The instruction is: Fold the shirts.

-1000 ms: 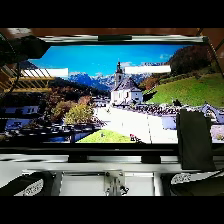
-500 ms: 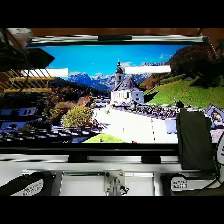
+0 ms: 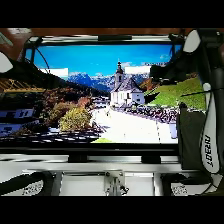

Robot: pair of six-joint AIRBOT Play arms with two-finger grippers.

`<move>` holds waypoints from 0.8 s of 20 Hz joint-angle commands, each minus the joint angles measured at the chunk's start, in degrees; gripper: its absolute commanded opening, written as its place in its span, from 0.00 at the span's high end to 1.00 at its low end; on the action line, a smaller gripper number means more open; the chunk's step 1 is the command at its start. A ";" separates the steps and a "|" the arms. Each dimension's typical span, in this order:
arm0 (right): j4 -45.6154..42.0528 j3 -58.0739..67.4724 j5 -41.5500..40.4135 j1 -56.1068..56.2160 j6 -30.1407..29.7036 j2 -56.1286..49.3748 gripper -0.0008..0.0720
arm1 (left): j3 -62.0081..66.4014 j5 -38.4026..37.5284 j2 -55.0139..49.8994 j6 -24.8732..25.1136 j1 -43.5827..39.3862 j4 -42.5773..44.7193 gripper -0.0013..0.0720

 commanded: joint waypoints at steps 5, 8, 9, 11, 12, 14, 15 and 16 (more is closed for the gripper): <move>-0.39 -0.02 -0.02 4.63 0.94 -3.58 0.29 | 0.07 -9.14 -3.54 -4.24 -5.09 9.57 0.55; -0.35 -0.02 -0.07 4.63 0.96 -3.58 0.29 | 0.04 -9.16 -3.54 -4.24 -5.11 9.55 0.55; -0.35 -0.02 -0.07 4.63 0.96 -3.58 0.29 | 0.04 -9.16 -3.56 -4.24 -5.11 9.55 0.55; -0.35 -0.02 -0.07 4.63 0.96 -3.58 0.29 | 0.04 -9.16 -3.56 -4.22 -5.11 9.55 0.55; -0.35 -0.02 -0.07 4.63 0.96 -3.58 0.29 | 0.04 -9.16 -3.56 -4.24 -5.11 9.55 0.55; -0.35 -0.02 -0.07 4.63 0.96 -3.58 0.29 | 0.04 -9.16 -3.56 -4.24 -5.11 9.55 0.55; -0.35 -0.02 -0.07 4.63 0.94 -3.58 0.29 | 0.04 -9.14 -3.56 -4.22 -5.11 9.55 0.55; -0.35 -0.02 -0.07 4.63 0.96 -3.58 0.29 | 0.04 -9.11 -3.56 -4.22 -5.11 9.55 0.55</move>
